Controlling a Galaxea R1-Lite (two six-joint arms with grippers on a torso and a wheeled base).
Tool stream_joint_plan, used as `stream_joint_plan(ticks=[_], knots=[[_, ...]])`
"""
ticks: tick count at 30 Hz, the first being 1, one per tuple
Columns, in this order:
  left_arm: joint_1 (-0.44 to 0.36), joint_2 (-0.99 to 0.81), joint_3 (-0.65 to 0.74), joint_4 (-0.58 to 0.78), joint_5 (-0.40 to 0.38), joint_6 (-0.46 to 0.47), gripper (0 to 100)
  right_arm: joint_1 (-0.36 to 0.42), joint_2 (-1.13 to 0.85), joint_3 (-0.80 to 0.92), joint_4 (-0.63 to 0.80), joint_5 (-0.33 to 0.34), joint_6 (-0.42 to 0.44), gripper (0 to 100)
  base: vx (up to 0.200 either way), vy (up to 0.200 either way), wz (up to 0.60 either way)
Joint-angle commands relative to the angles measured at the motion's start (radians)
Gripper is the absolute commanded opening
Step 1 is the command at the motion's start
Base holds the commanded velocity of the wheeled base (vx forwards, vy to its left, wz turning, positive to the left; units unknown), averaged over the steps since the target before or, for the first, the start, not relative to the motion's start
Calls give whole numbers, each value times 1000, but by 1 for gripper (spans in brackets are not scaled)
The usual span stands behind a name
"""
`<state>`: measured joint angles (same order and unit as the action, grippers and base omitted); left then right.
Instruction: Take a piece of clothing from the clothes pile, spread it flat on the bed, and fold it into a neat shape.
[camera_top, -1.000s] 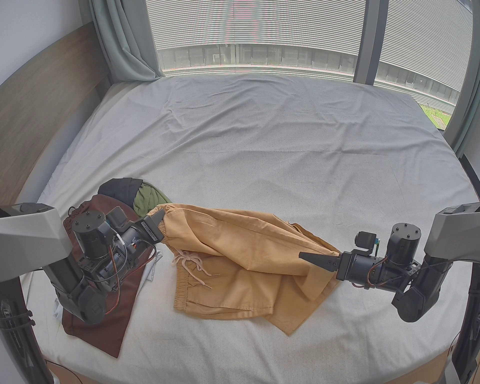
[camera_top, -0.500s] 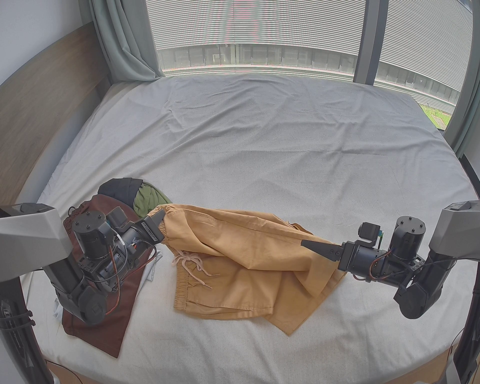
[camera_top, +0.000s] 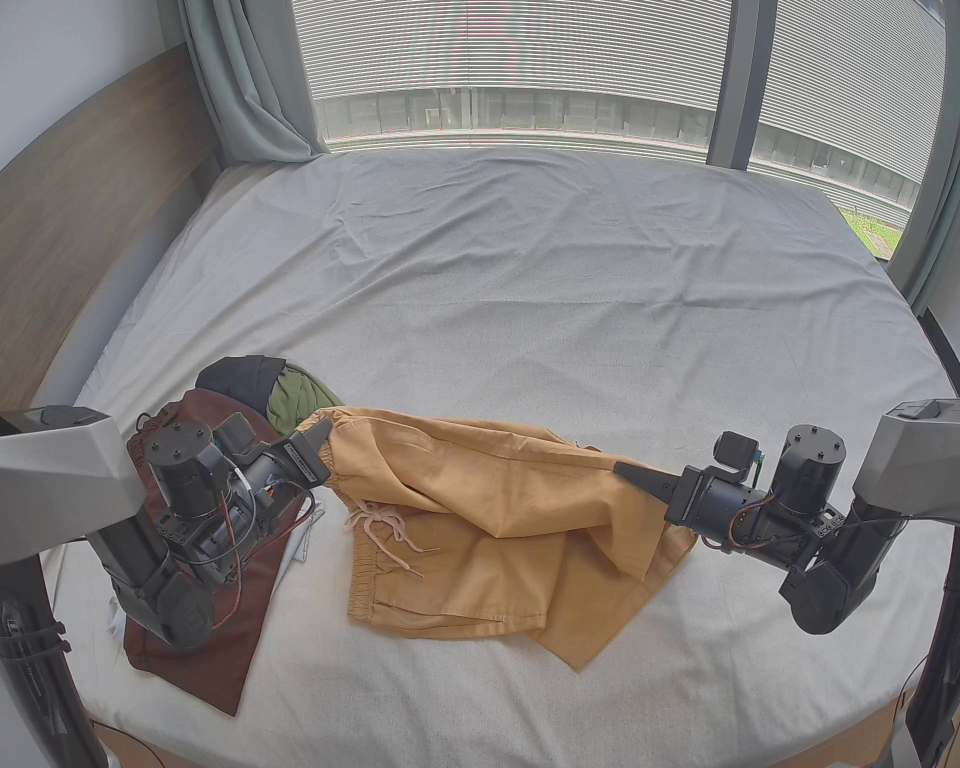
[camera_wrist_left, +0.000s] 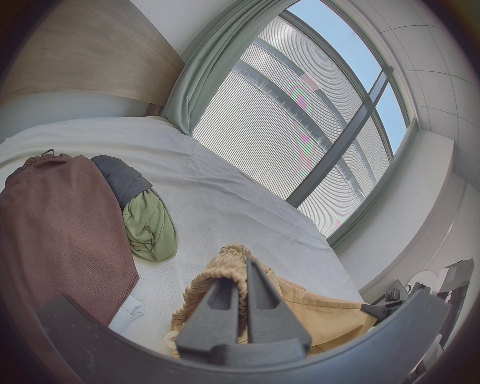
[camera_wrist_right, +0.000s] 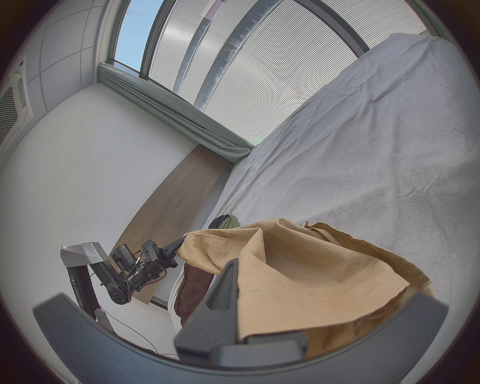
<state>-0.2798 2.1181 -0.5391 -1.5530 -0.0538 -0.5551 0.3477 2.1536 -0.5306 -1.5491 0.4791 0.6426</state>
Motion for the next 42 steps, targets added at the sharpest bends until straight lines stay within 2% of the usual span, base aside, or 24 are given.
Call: stream_joint_plan(ticks=[1,8,14,17,22,29,33,39,40,42], knots=[[-10,-6,-4,-2,0,-2,0,2,-9,6,1,-1,0,0,0,0,0],[-36,-61,-15,-2,-3,-11,0,-3,-63,1,3,-1,0,0,0,0,0],[-27,-95,-12,-2,-55,-3,0,-6,-93,24,1,9,8,0,0,0,0],[-21,-98,-12,-2,-69,3,0,-4,-113,41,0,35,-21,0,0,0,0],[-10,-98,-10,-2,-70,60,0,-10,-116,61,3,61,-123,0,0,0,0],[16,-144,-25,-2,-77,61,0,27,-158,80,3,59,-124,0,0,0,0],[17,-164,-19,-1,-124,64,0,28,-186,86,4,61,-124,0,0,0,0],[13,-173,-21,-1,-153,67,0,24,-198,84,4,62,-126,0,0,0,0],[19,-181,-15,-1,-205,87,0,22,-198,81,4,62,-127,0,0,0,0],[31,-187,-10,-1,-241,110,0,20,-201,81,4,65,-127,0,0,0,0]])
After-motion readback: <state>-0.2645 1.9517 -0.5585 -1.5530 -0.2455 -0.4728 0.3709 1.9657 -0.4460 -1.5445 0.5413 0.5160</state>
